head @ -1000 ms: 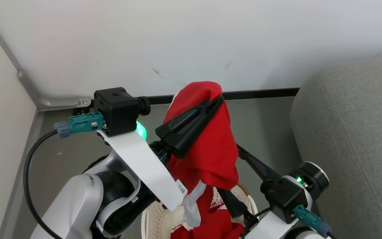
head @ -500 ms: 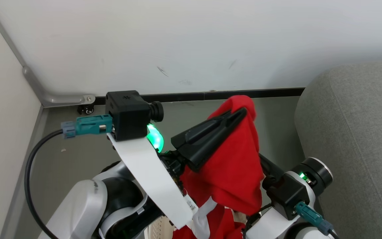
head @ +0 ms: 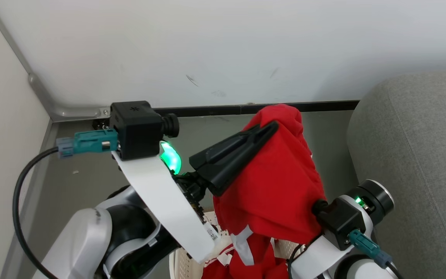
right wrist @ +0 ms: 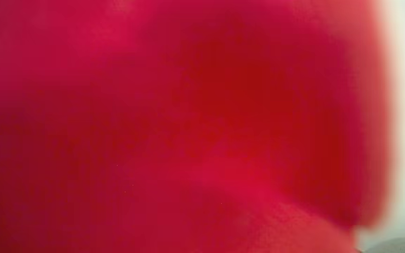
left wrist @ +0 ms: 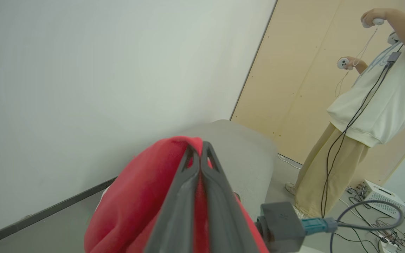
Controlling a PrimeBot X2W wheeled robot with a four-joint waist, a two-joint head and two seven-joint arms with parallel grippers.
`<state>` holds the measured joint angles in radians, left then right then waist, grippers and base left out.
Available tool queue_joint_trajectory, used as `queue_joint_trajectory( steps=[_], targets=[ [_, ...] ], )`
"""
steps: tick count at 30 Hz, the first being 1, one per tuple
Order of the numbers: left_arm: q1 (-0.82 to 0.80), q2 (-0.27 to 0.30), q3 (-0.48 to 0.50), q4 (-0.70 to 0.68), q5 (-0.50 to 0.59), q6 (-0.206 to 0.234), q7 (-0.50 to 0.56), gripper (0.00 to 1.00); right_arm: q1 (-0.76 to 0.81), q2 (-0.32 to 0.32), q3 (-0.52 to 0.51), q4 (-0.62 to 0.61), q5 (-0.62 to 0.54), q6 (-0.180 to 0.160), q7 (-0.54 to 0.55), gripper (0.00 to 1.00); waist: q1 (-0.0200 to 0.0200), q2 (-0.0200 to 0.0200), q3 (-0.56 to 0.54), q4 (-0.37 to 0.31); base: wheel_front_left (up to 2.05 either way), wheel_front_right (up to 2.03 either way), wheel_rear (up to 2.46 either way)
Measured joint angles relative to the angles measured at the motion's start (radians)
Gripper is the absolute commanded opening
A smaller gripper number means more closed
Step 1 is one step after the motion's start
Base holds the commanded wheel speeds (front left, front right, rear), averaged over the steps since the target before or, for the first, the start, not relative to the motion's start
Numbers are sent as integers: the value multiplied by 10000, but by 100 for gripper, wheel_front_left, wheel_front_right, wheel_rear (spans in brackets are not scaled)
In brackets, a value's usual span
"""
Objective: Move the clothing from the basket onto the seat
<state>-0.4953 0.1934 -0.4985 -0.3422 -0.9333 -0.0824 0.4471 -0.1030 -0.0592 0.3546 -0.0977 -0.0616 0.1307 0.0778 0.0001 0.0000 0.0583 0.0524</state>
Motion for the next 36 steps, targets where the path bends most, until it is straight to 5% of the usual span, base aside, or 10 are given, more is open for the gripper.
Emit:
queue_joint_trajectory(
  steps=[11, 12, 13, 36],
  targets=[
    [108, 502, 525, 443, 284, 224, -50, 0, 1, 0, -186, -12, 102, 0, 0, 0, 0, 0, 50, -67, 0, 0, 0],
    [159, 502, 554, 476, 313, 268, -86, 21, 0, 0, -199, -13, 100, 0, 0, 0, 0, 0, 55, -76, 0, 0, 0],
    [207, 510, 560, 500, 316, 297, -88, 100, 0, 0, -209, -13, 100, 0, 0, 0, 0, 0, 59, -84, 0, 0, 0],
    [352, 686, 851, 598, 412, 385, -290, 100, 28, 0, -305, 2, 104, 0, 2, 0, 0, 0, 8, -201, 0, 0, 0]
  ],
)
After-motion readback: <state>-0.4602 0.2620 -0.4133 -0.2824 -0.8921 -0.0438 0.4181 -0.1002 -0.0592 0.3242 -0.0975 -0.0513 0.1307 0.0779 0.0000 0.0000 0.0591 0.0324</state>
